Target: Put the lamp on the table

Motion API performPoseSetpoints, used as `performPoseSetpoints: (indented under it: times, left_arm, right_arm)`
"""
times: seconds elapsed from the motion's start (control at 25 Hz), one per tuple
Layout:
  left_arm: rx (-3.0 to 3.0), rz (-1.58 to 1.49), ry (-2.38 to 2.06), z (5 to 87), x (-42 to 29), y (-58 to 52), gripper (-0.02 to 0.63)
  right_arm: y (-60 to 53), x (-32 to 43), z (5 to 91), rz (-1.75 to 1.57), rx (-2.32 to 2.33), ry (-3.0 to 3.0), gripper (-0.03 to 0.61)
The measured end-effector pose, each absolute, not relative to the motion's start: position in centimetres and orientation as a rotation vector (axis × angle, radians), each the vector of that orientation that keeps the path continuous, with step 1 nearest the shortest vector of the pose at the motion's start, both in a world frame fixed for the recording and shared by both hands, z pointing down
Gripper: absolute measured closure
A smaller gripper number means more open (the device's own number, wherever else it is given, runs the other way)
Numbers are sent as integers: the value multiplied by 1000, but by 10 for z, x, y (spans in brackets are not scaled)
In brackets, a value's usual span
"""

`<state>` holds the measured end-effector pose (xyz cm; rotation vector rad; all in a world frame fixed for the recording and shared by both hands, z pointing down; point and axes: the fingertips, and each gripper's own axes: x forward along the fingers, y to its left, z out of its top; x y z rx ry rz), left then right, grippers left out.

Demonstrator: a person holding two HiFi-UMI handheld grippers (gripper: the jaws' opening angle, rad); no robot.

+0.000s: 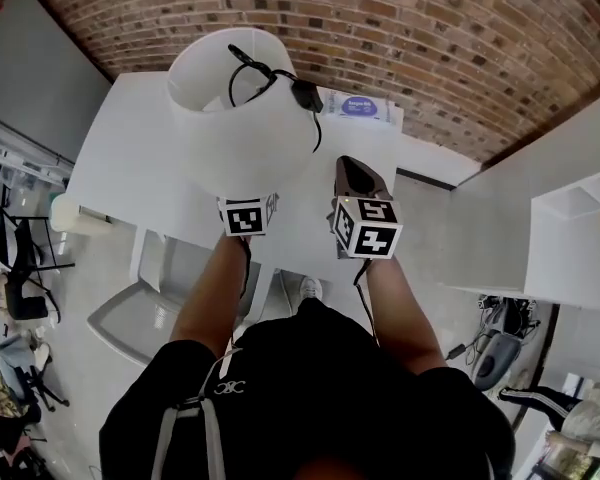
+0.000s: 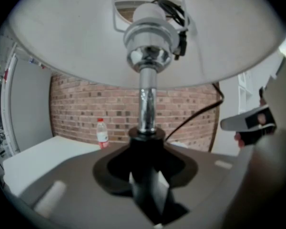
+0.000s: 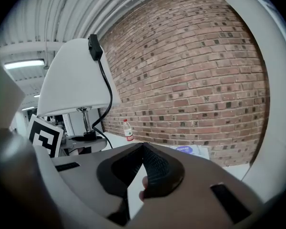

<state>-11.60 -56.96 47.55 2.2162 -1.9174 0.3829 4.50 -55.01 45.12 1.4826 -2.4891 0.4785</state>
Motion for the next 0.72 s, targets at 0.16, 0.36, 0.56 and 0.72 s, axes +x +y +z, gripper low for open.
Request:
performPoseSetpoints:
  times: [0.16, 0.36, 0.56, 0.72]
  left_arm:
    - [2280, 374, -1816, 497, -68, -609, 482]
    - [2381, 370, -1676, 517, -2, -655, 482]
    - [2504, 413, -1554, 538, 59, -688, 482]
    - [2592, 459, -1473, 559, 96, -709, 482]
  right_arm:
    - [-573, 85, 466, 498, 1551, -2421, 581]
    - [-591, 137, 486, 541, 1655, -2328, 581]
    - [-593, 185, 506, 552, 1774, -2197, 581]
    - [-600, 206, 518, 503, 1822, -2124, 581]
